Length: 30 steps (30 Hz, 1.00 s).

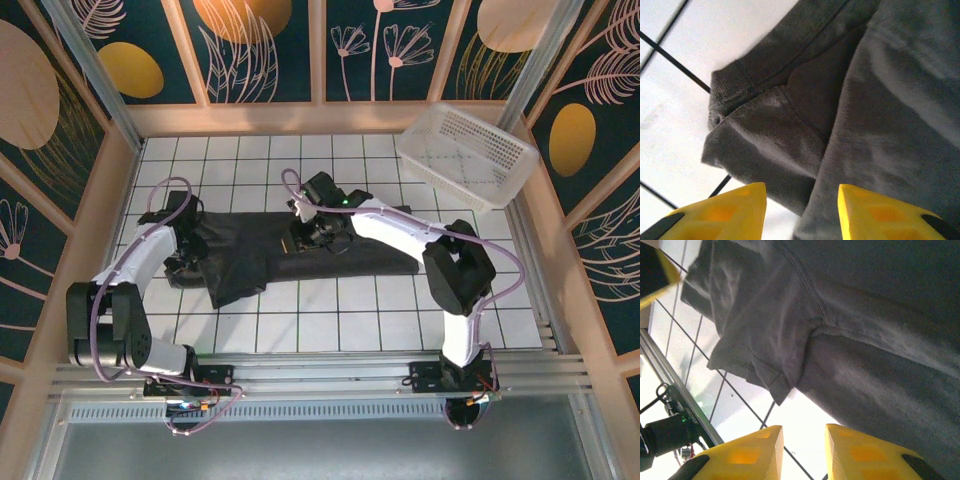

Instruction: Fold and stack the t-shirts

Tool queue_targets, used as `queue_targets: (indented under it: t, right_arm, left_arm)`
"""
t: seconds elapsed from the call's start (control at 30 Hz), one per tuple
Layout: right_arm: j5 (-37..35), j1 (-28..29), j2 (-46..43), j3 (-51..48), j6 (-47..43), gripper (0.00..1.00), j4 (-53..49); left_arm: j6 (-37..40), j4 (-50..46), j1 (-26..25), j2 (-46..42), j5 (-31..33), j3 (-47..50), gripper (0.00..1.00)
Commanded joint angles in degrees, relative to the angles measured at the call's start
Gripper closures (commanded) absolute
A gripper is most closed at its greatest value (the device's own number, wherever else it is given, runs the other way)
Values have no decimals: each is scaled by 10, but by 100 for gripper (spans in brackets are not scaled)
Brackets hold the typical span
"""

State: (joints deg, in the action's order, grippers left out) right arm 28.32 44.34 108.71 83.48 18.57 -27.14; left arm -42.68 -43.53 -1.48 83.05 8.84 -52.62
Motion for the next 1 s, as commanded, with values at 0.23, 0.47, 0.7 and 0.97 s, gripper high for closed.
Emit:
queue_targets:
  t: [0.23,0.47,0.7,0.97]
  right_arm:
    - [34,-25,-23,-14,3,70,28]
    - [39,-27,-18,-11,5,70,24]
    - [37,-30,-17,-17,10,70,28]
    - [35,-30,-12,-12,12,70,25]
  left_arm:
    - [39,147,9,13,-71,73,59]
    - [52,172,9,5,-77,103,63]
    - [41,156,9,-24,-104,89,72]
    - [37,150,9,-21,-128,80,89]
